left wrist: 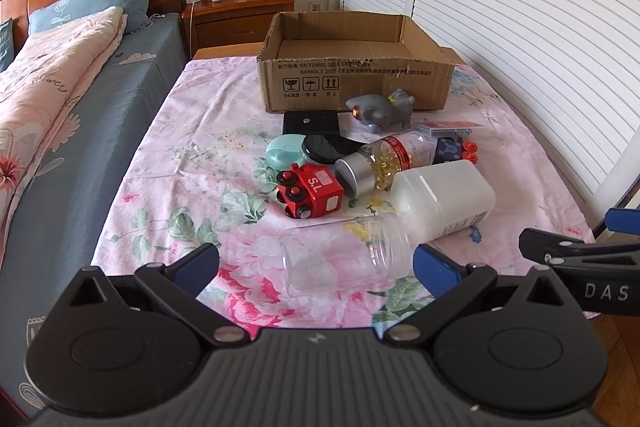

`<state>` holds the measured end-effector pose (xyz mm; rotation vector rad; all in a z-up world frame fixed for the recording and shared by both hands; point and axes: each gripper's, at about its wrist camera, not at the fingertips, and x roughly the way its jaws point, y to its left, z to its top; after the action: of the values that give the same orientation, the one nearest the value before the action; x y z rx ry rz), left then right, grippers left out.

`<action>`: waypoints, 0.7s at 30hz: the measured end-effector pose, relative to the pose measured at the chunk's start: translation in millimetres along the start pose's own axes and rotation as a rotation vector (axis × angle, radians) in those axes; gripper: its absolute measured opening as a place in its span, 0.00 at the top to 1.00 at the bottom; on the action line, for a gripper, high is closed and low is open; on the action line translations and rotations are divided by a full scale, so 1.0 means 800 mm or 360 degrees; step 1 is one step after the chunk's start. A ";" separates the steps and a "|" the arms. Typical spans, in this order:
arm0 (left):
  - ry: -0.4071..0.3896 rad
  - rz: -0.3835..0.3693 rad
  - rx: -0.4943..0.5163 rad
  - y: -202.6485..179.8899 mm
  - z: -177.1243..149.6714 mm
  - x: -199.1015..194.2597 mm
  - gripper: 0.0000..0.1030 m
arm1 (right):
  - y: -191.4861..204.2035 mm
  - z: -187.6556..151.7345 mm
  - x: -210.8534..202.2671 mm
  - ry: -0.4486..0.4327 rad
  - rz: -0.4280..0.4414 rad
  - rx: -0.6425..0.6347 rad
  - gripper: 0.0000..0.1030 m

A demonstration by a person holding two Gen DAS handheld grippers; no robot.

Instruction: Organize rigid objects

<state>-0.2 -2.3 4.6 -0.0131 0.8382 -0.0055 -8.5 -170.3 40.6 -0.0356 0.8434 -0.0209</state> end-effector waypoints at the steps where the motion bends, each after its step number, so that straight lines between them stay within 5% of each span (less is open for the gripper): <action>1: 0.0002 -0.0001 0.0001 0.000 0.000 0.000 0.01 | 0.000 0.000 0.000 -0.0002 -0.0001 -0.0001 0.00; 21: 0.0002 -0.0009 0.0010 -0.003 -0.001 0.008 0.01 | -0.002 0.002 0.002 -0.0022 -0.0002 -0.0020 0.00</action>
<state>3.5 -4.7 -0.9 -0.0097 0.8392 -0.0133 -6.0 -171.6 40.4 -0.0481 0.8298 -0.0166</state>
